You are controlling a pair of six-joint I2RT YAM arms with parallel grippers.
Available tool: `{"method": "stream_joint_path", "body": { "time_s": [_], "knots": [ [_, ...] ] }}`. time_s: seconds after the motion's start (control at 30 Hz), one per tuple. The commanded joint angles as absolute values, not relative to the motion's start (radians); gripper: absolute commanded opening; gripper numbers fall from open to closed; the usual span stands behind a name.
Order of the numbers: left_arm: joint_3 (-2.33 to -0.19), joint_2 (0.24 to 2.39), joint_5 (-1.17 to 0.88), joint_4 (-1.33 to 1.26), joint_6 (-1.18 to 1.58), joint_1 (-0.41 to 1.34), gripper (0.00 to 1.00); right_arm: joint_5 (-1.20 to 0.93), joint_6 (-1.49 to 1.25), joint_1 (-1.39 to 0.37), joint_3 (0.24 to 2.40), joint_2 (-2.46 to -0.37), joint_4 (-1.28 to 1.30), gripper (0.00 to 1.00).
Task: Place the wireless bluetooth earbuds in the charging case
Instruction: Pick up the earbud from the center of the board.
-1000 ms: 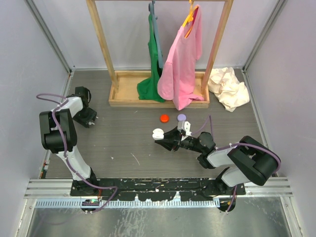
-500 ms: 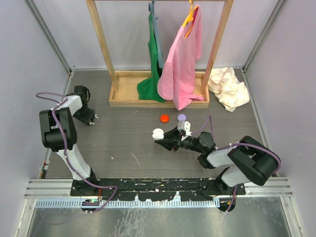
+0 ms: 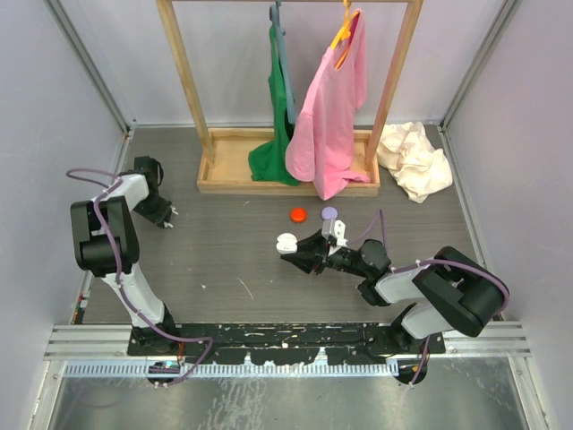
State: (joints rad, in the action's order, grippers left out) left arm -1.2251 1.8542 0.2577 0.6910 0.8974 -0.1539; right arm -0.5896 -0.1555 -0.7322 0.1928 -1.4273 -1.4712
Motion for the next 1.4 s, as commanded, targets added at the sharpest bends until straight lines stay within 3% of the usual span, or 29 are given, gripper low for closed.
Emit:
{"method": "stream_joint_path", "body": {
  "time_s": [0.0,0.33,0.67,1.37],
  "knots": [
    [-1.173,1.775,0.209,0.711,0.878,-0.159,0.16,-0.597,-0.133,-0.736,0.219,-1.419,-1.529,0.06],
    [-1.031,1.634,0.177,0.688,0.853,-0.046,0.15,-0.598,-0.126,-0.735,0.222,-1.431,-1.524,0.06],
    [-0.904,1.493,0.278,0.564,0.845,0.208,0.16,-0.582,-0.104,-0.734,0.218,-1.439,-1.525,0.06],
    [-0.825,1.201,0.677,0.326,0.819,0.751,0.17,-0.486,-0.050,-0.735,0.199,-1.507,-1.567,0.05]
  ]
}}
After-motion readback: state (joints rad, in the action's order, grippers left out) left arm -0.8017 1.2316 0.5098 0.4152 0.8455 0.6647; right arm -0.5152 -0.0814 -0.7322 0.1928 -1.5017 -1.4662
